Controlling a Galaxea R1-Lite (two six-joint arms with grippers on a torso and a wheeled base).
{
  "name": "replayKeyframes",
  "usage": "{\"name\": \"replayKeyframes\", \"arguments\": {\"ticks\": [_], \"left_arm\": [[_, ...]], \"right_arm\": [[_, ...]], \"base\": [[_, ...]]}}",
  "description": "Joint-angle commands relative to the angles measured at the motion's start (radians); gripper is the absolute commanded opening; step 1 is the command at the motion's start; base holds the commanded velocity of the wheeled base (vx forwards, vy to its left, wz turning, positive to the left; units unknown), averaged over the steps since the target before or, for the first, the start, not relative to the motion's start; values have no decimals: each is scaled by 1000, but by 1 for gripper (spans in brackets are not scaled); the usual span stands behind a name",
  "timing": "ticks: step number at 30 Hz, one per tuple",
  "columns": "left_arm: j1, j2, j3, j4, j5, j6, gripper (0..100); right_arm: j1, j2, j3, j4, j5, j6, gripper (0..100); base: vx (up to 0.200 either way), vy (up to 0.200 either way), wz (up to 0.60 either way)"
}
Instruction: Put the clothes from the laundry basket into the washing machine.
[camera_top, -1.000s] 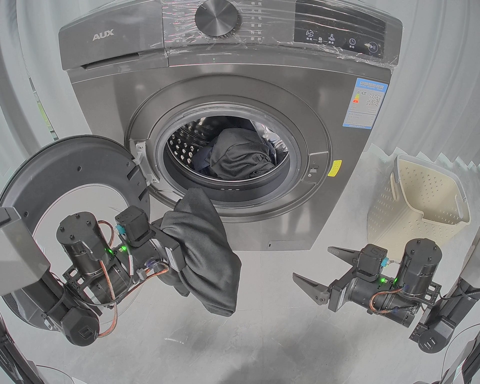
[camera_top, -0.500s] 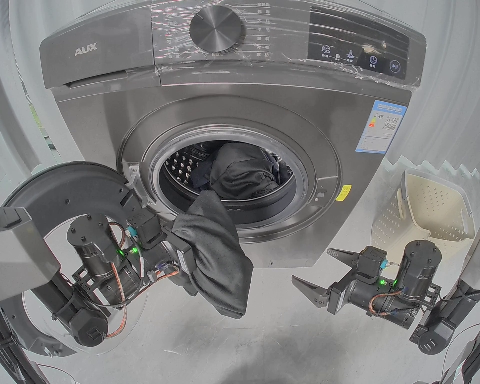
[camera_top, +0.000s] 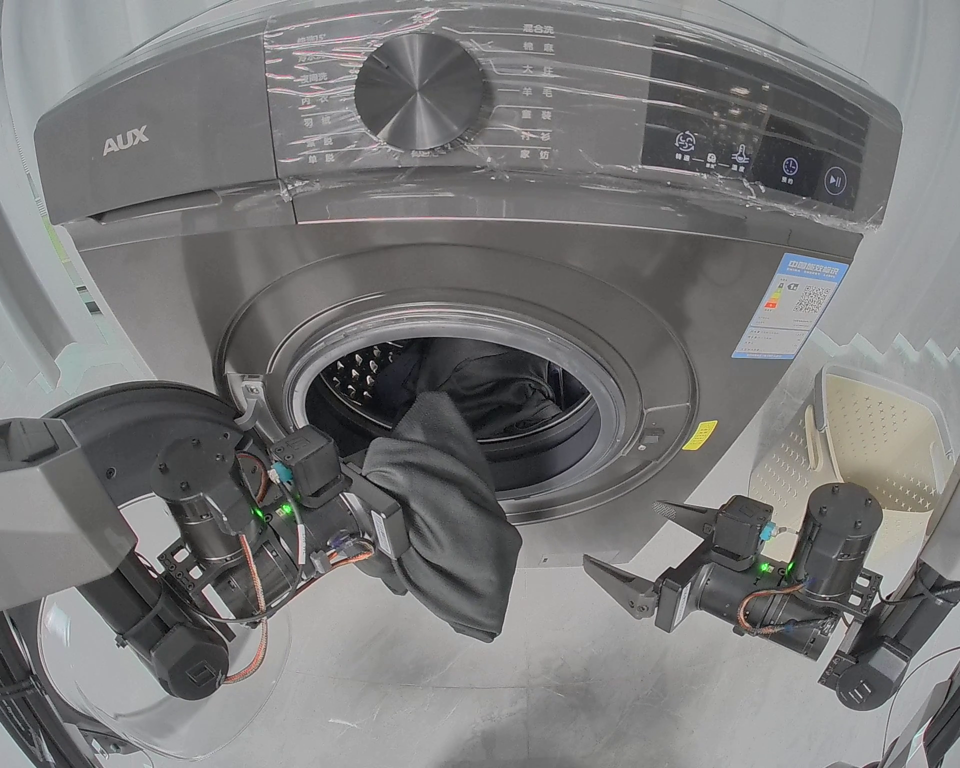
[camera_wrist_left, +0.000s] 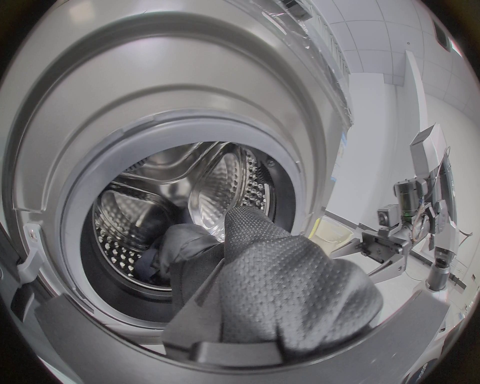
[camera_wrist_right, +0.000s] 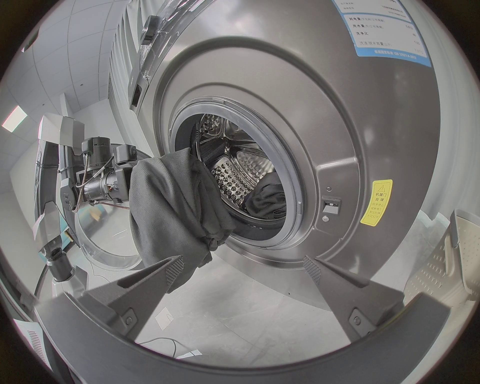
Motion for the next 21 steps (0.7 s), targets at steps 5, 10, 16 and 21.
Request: {"name": "replayKeyframes", "arguments": {"ticks": [5, 10, 16, 21], "left_arm": [[-30, 7, 1, -1, 1, 3, 0], [-30, 2, 9, -1, 1, 3, 0], [-49, 11, 10, -1, 1, 3, 0], [-52, 27, 0, -2, 1, 2, 0]], "right_arm": [[15, -1, 2, 8, -1, 1, 100], [19, -2, 11, 0, -1, 1, 100], [22, -2, 13, 0, 0, 1, 100], [39, -2, 22, 6, -1, 4, 100]], "base": [[0, 0, 0], [80, 0, 0], [33, 0, 0], [0, 0, 0]]}}
